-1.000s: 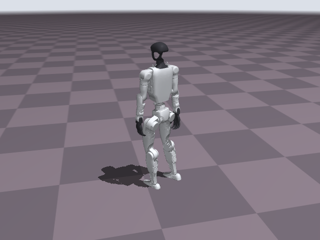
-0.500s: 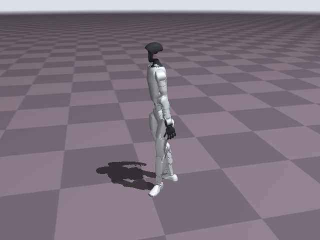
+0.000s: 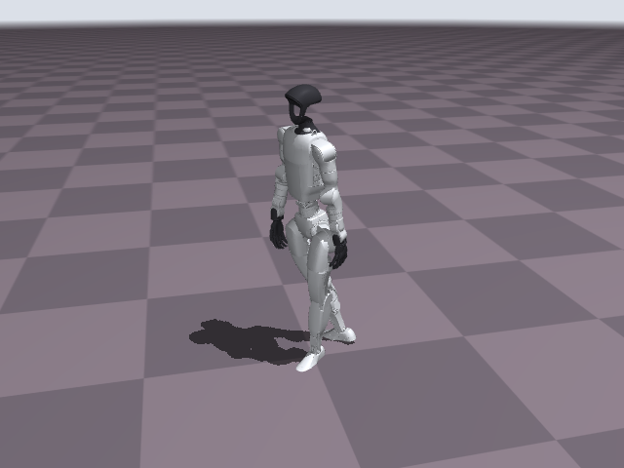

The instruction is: In place motions

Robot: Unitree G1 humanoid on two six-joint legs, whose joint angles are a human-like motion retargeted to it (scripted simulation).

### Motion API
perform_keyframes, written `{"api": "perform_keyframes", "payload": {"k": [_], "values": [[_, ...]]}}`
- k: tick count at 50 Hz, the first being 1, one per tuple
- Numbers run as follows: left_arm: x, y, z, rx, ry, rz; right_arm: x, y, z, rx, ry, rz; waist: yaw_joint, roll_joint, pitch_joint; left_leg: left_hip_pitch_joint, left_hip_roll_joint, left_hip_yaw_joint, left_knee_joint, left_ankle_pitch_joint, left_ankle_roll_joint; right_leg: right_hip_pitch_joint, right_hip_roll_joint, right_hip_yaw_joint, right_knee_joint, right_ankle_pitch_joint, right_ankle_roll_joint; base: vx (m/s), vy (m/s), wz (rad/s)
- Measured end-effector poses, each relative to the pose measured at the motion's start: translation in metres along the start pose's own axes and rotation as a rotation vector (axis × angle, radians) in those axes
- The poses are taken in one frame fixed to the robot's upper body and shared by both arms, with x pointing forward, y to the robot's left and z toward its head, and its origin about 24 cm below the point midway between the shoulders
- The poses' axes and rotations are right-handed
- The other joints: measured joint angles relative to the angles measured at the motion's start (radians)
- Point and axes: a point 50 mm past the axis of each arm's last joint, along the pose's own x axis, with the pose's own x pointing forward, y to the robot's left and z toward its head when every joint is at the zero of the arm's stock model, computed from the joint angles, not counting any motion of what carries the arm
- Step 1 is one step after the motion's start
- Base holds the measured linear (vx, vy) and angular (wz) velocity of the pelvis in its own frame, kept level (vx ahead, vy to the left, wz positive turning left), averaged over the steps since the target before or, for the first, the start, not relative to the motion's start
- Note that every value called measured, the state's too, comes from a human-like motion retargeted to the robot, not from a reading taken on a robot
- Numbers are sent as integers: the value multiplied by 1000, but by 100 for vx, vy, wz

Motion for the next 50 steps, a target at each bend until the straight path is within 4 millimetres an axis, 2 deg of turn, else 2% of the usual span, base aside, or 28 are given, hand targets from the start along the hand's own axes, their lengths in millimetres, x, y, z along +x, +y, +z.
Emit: {"api": "perform_keyframes", "payload": {"k": [3,5,7,9,12,15,20,23,25,26,30,34,36,39,42,50], "values": [[-1,-3,19,45,-55,-10,-1,-2,-16,-20,65,-32,-5,53,4,18,44,-34,1,-13,6,10,-5,5,97,102,-35,23,-27,24],[-2,-8,33,77,-92,-20,-2,-4,-26,-4,103,-58,-11,118,19,29,109,-66,6,-22,0,-21,-42,57,262,180,-90,17,-22,26],[-4,-12,48,112,-126,-30,-4,-7,-34,29,133,-81,-28,166,41,45,150,-91,6,-29,-3,-103,-117,168,499,193,-161,10,-19,21],[-6,-14,59,148,-152,-41,-5,-7,-42,72,164,-93,-38,172,43,44,148,-93,3,-32,2,-213,-144,322,636,143,-138,3,-22,10],[-10,-15,74,202,-179,-42,-6,-1,-54,155,206,-86,-81,177,44,27,140,-130,11,-32,7,-373,-96,538,709,52,-69,-6,-24,60],[-12,-16,83,232,-205,-31,-7,7,-64,226,232,-58,-110,182,54,22,146,-162,20,-36,5,-424,-46,590,630,-25,-63,-8,-22,55],[-12,-18,83,238,-210,-46,-10,17,-83,223,291,-32,-162,123,50,44,76,-203,18,-43,7,-447,35,765,276,-85,-20,-5,-19,65],[-10,-15,75,235,-178,-33,-12,22,-95,188,340,-19,-188,66,53,94,13,-233,14,-51,11,-394,57,830,79,-30,-72,5,-6,56],[-8,-12,66,240,-135,-21,-15,24,-103,160,377,3,-92,34,31,107,5,-147,13,-64,8,-354,9,698,58,-19,-47,5,-1,-89],[-7,-13,61,268,-110,-9,-15,25,-105,166,387,16,-106,42,38,110,8,-189,23,-61,10,-331,18,684,26,-2,-44,0,0,29],[-4,-16,45,299,-66,21,-14,20,-96,110,377,13,-77,35,61,146,9,-191,35,-75,13,-263,50,621,-51,28,-60,0,3,18],[-2,-9,18,398,36,-23,-10,16,-84,49,346,6,-123,43,-17,128,0,-211,23,-76,3,-301,41,660,-42,14,-68,9,3,24],[-1,-9,11,441,64,-4,-7,15,-72,67,298,4,-141,54,-19,140,1,-235,12,-77,2,-297,42,633,-36,6,-67,-9,5,57],[-1,-11,9,420,67,6,-2,15,-52,100,202,14,-172,65,-10,149,2,-270,12,-77,4,-280,48,602,-40,-2,-68,-10,4,56],[-2,-11,12,408,76,-8,0,17,-42,115,148,28,-147,60,-15,132,13,-252,29,-75,-6,-279,51,626,-42,-3,-74,-1,3,-20],[-4,-10,31,375,20,-20,0,19,-39,55,160,45,-128,59,-26,126,15,-254,38,-78,-11,-274,61,627,-41,-15,-84,-1,2,-2]]}}
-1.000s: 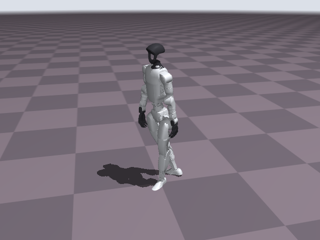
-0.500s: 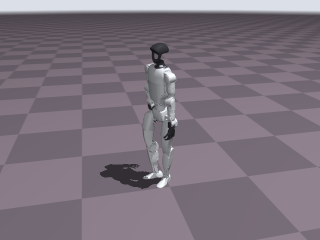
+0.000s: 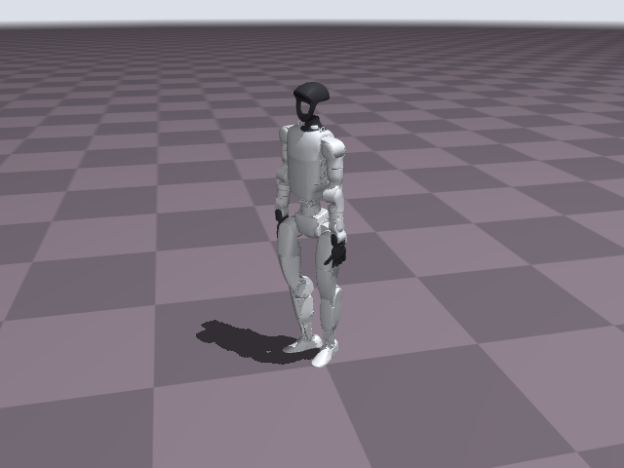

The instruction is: In place motions

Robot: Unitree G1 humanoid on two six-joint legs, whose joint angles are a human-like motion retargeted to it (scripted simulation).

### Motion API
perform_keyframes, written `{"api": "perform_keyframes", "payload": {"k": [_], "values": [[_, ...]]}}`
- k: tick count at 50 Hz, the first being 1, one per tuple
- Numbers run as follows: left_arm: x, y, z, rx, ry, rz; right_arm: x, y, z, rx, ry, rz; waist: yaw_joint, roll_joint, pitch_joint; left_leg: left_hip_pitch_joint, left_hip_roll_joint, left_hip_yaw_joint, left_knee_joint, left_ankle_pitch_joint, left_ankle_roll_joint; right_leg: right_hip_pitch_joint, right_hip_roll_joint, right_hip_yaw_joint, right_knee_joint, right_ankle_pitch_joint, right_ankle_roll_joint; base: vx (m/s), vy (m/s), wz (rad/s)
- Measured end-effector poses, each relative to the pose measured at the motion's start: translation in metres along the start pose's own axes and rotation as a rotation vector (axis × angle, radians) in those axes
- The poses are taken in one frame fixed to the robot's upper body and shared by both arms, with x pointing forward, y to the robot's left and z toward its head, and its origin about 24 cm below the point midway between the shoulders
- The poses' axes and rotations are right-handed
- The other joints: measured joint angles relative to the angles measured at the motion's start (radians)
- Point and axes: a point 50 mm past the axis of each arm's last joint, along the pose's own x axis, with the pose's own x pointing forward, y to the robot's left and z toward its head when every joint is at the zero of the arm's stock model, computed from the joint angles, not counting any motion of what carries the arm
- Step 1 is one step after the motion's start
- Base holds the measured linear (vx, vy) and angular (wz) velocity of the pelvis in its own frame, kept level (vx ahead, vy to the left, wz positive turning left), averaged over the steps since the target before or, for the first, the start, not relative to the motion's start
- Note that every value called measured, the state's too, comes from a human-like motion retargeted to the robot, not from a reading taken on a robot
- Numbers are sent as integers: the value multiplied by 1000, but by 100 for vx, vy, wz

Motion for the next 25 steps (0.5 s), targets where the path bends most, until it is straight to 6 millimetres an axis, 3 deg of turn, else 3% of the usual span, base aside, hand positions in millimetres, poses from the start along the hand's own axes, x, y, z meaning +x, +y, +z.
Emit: {"api": "perform_keyframes", "payload": {"k": [10,15,18,20,23,25], "values": [[0,-4,7,12,-18,17,-2,-9,-11,-14,55,-30,25,-17,20,-21,-8,5,111,-23,-15,-55,-49,101,59,15,38,-9,9,-38],[4,-22,-2,-78,-7,-24,-6,-23,-3,-2,18,-62,-70,7,44,24,-83,-449,95,20,37,-68,-94,98,78,38,60,-14,22,-57],[4,-25,-5,-178,-18,-36,-9,-31,5,-15,-9,-83,-85,20,48,33,-72,-613,69,30,-9,-108,-84,225,93,60,60,-2,26,-206],[4,-19,-9,-164,-3,-33,-10,-35,12,-21,-35,-90,-81,31,44,14,-53,-555,64,14,-33,-151,-59,334,102,80,51,-4,31,-298],[2,-7,-18,-65,51,-34,-13,-40,25,-17,-87,-95,-32,39,55,-4,-24,-224,60,-31,16,-207,14,544,107,126,35,-11,35,-346],[0,2,-22,3,83,-27,-15,-43,33,-11,-121,-98,-94,74,65,15,-18,-200,30,-34,21,-233,47,588,113,144,29,-19,37,-180]]}}
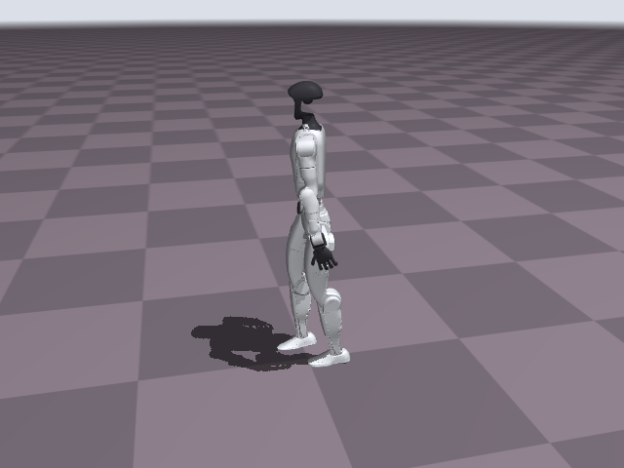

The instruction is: In place motions

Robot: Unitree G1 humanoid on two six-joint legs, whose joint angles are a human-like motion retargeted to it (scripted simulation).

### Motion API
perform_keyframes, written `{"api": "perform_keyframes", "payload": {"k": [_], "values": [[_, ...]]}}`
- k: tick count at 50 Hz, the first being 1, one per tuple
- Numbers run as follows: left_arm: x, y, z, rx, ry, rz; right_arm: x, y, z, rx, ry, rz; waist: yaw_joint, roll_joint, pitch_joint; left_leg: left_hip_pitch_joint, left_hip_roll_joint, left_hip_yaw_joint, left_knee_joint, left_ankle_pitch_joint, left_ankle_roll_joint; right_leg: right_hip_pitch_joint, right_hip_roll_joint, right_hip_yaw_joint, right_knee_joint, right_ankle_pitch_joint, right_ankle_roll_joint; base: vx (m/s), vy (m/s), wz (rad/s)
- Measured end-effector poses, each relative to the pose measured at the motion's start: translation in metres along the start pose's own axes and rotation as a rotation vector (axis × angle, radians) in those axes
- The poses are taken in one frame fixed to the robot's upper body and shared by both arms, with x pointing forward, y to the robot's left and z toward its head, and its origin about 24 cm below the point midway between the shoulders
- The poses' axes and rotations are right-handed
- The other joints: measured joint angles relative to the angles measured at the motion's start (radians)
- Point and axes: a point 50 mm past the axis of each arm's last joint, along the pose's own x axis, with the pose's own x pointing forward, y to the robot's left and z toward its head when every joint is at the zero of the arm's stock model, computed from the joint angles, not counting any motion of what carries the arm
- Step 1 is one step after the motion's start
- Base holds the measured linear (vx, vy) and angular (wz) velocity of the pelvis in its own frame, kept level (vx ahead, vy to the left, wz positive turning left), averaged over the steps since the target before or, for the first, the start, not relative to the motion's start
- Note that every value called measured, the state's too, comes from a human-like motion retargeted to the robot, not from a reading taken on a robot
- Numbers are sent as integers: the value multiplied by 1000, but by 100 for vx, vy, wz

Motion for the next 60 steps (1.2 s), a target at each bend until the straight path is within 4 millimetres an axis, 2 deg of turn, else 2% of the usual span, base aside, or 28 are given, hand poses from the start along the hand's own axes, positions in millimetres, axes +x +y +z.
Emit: {"api": "perform_keyframes", "payload": {"k": [3,5,8,10,11,13,16,19,20,21,22,25,28,30,35,38,41,44,47,50,52,55,60], "values": [[-3,14,-1,50,21,39,0,-1,11,6,-39,-20,-65,18,37,13,32,144,-16,-13,-12,-36,34,62,8,11,-32,-25,50,-227],[-6,25,-3,61,25,74,0,-1,14,25,-48,-39,-82,31,62,27,46,224,-28,-30,-8,-58,30,-14,17,-11,-86,-25,56,-283],[-8,38,-13,34,42,115,0,-1,4,54,-6,-43,-56,50,71,39,82,384,-40,-59,-18,-62,-35,-328,34,-104,-217,-17,53,-338],[-8,41,-23,-2,65,131,0,-2,-8,68,44,-38,-12,63,61,48,111,529,-47,-81,-37,-44,-75,-555,48,-190,-277,-9,44,-389],[-7,40,-28,-24,75,132,-1,-4,-14,71,70,-43,8,73,51,52,126,602,-49,-94,-50,-26,-93,-675,59,-240,-286,-10,42,-386],[-6,38,-37,-68,87,129,-3,-9,-25,76,117,-62,41,97,33,59,159,747,-50,-119,-76,19,-122,-914,80,-334,-283,-17,48,-372],[-3,33,-45,-113,90,113,-5,-14,-38,88,167,-103,57,133,14,69,207,933,-35,-145,-114,104,-136,-1216,97,-420,-238,-20,44,-331],[-2,28,-47,-117,88,101,-8,-15,-50,128,212,-138,84,117,0,97,197,1051,-16,-169,-145,158,-135,-1326,68,-411,-171,-18,42,-310],[-1,26,-47,-112,88,102,-8,-15,-55,147,226,-142,92,108,-7,106,189,1080,-9,-175,-155,171,-132,-1361,54,-388,-163,-10,32,-303],[-1,25,-46,-107,86,103,-9,-13,-59,169,240,-141,115,96,-20,115,180,1121,-7,-178,-168,172,-121,-1389,37,-355,-180,-9,28,-304],[0,24,-45,-103,83,104,-9,-11,-63,192,254,-139,131,88,-31,124,172,1156,-5,-181,-180,166,-111,-1388,23,-323,-202,-11,23,-282],[1,19,-35,-88,64,91,-10,-2,-73,261,286,-127,117,85,-46,148,164,1220,9,-181,-202,102,-90,-1202,-1,-243,-287,-26,20,-167],[-1,13,-11,-37,33,68,-9,10,-82,333,303,-106,35,122,-48,157,187,1202,29,-174,-203,108,-70,-1193,-23,-198,-283,-35,17,-27],[-3,9,13,8,-16,64,-9,18,-89,380,315,-93,-1,155,-54,162,204,1203,29,-168,-214,98,-66,-1164,-11,-198,-273,-17,13,-24],[-13,-9,74,74,-235,2,-12,36,-110,436,386,-51,-31,205,-120,142,207,1231,22,-143,-232,45,-41,-1102,-15,-217,-275,-17,5,-48],[-22,-17,103,99,-364,-40,-12,47,-113,451,396,-21,-39,205,-123,161,212,1217,37,-108,-233,45,-41,-1069,-18,-222,-264,-28,1,-40],[-27,-21,116,102,-423,-51,-9,53,-109,440,376,5,-31,177,-125,191,207,1209,70,-47,-216,52,-42,-1016,-33,-226,-263,-18,4,-64],[-26,-22,114,94,-429,-54,-6,52,-100,389,350,-1,-107,141,-118,195,229,1085,175,35,-137,84,-89,-1036,-69,-203,-242,-18,3,29],[-20,-19,101,68,-392,-46,-2,43,-84,303,299,-25,-36,41,-129,187,218,1036,350,120,-15,85,-156,-905,-58,-204,-224,-10,6,-200],[-13,-17,81,40,-321,-28,1,31,-63,229,235,-38,14,-29,-117,108,270,880,611,200,110,100,-197,-820,-68,-195,-216,-11,7,-177],[-8,-17,66,-2,-267,-13,2,22,-47,185,189,-47,35,-37,-97,39,278,729,722,202,87,109,-188,-778,-75,-192,-217,-10,9,-165],[-1,-22,43,-81,-191,-6,2,11,-21,133,119,-66,72,-42,-68,-73,206,512,806,187,45,101,-182,-685,-65,-183,-221,-12,11,-186],[5,-28,12,-172,-96,-13,2,2,17,74,8,-73,90,-44,-27,-160,197,461,824,61,89,84,-182,-575,-50,-168,-223,-14,4,-152]]}}
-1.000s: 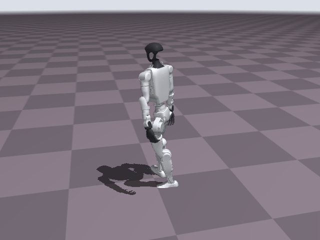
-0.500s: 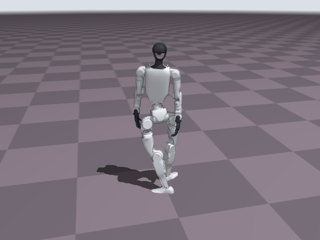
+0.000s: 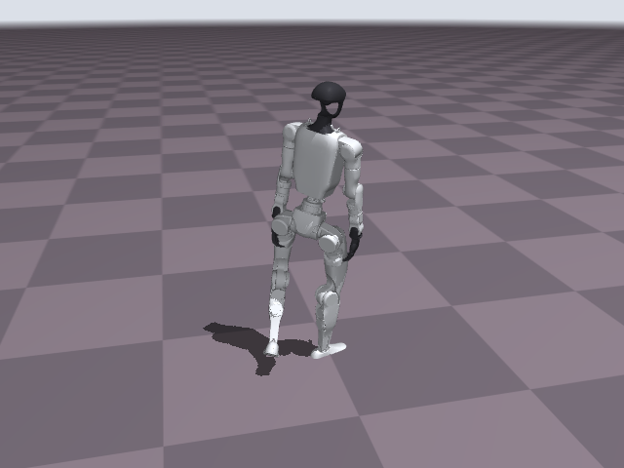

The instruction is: In place motions

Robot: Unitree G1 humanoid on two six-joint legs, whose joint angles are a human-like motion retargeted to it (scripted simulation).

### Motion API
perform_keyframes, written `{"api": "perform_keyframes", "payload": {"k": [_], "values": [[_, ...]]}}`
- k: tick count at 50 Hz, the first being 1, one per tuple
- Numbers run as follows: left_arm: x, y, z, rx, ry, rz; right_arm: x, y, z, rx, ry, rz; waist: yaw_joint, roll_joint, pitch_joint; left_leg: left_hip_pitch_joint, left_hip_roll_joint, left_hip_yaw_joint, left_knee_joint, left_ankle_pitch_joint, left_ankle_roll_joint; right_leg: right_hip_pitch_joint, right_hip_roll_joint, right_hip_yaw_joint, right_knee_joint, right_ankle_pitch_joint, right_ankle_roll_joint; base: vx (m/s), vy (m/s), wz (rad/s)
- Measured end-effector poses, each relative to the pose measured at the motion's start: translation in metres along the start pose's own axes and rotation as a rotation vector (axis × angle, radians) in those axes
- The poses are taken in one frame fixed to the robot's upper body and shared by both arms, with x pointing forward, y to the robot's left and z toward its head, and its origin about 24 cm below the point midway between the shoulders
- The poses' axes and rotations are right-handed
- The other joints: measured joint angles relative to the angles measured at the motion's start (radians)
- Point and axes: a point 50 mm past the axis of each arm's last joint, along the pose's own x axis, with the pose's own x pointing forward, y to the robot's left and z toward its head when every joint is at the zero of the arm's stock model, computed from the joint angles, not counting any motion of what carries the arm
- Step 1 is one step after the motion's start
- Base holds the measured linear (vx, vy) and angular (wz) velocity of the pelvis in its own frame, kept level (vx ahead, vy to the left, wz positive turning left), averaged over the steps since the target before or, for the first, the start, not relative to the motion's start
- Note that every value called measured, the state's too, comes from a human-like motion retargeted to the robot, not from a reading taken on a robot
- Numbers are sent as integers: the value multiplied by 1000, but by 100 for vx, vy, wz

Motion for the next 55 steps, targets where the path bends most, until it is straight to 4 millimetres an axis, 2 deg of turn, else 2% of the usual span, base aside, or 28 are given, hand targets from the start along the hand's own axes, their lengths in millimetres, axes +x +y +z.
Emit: {"api": "perform_keyframes", "payload": {"k": [3,5,7,10,11,12,13,15,20,25,28,32,37,40,44,47,50,52,55], "values": [[0,1,-11,0,43,6,0,2,9,-15,-37,7,12,2,18,-46,-44,-56,-76,-125,-22,0,10,49,-2,12,2,-8,0,-128],[0,2,-15,11,59,11,0,4,7,-17,-41,12,21,8,25,-60,-74,-92,-177,-206,-45,-1,24,75,-5,21,1,-3,-5,-113],[0,3,-14,23,61,14,1,6,-1,-13,-20,16,30,26,38,-42,-83,-106,-329,-228,-64,11,54,85,-9,28,-1,3,-9,-99],[0,4,-9,32,46,13,1,7,-22,-4,55,21,57,76,73,24,-71,-121,-604,-156,-127,53,142,110,-20,36,-13,13,-11,-116],[0,4,-7,33,40,12,1,7,-32,-2,94,22,61,84,77,43,-76,-128,-665,-110,-118,67,159,124,-24,38,-13,24,-12,-87],[0,4,-6,33,34,9,0,7,-43,-1,137,24,50,93,73,56,-81,-142,-703,-86,-115,77,170,126,-27,39,-12,31,-13,5],[0,4,-5,32,31,4,-1,7,-55,-3,187,25,7,106,53,58,-87,-171,-693,-106,-126,76,172,101,-28,37,-9,29,-14,42],[-1,3,0,30,21,-12,-5,10,-77,2,283,20,-17,112,18,36,-51,-125,-689,-94,-166,61,172,110,-28,39,-6,20,-17,17],[-5,5,40,113,-101,-1,-13,20,-119,173,392,19,-23,105,48,110,-81,-128,-741,-106,-132,111,175,88,-23,36,2,13,-15,-5],[-10,6,62,147,-192,1,-21,32,-146,223,487,33,-20,96,1,109,-85,-111,-747,-122,-134,99,167,101,-18,33,17,18,-16,-19],[-11,5,67,142,-212,-7,-20,33,-145,218,479,37,-32,99,-2,119,-86,-107,-751,-132,-131,106,169,95,-20,34,25,6,-13,-8],[-10,8,62,146,-180,-8,-15,34,-131,185,424,52,-39,96,-8,125,-85,-92,-749,-141,-133,105,169,107,-18,37,31,4,-10,-19],[-7,13,44,142,-111,11,-5,34,-100,132,305,56,-51,97,-13,134,-88,-82,-757,-150,-131,101,169,109,-18,43,38,2,-8,-7],[-6,15,31,139,-66,22,-1,34,-79,93,229,65,-108,101,-12,126,-96,-134,-751,-148,-128,104,164,55,-26,52,36,0,-7,58],[-4,16,17,125,-17,21,2,32,-57,40,144,69,-46,99,-22,114,-84,-90,-743,-158,-140,92,167,107,-5,38,49,0,-9,-45],[-4,17,14,130,-6,19,3,31,-49,35,106,64,-45,109,-25,78,-74,-131,-722,-154,-150,83,169,104,23,24,59,-2,-12,50],[-5,18,20,151,-26,19,3,30,-48,59,98,57,-58,126,-18,30,-62,-207,-697,-139,-153,57,166,121,79,23,60,-6,-15,117],[-6,19,29,170,-52,22,3,30,-52,87,112,55,-82,136,-4,8,-64,-286,-692,-121,-152,25,173,226,117,42,57,-8,-20,187],[-9,20,45,199,-99,25,2,31,-62,137,148,56,-121,142,26,-18,-87,-432,-687,-83,-151,-11,223,518,141,63,93,-6,-24,245]]}}
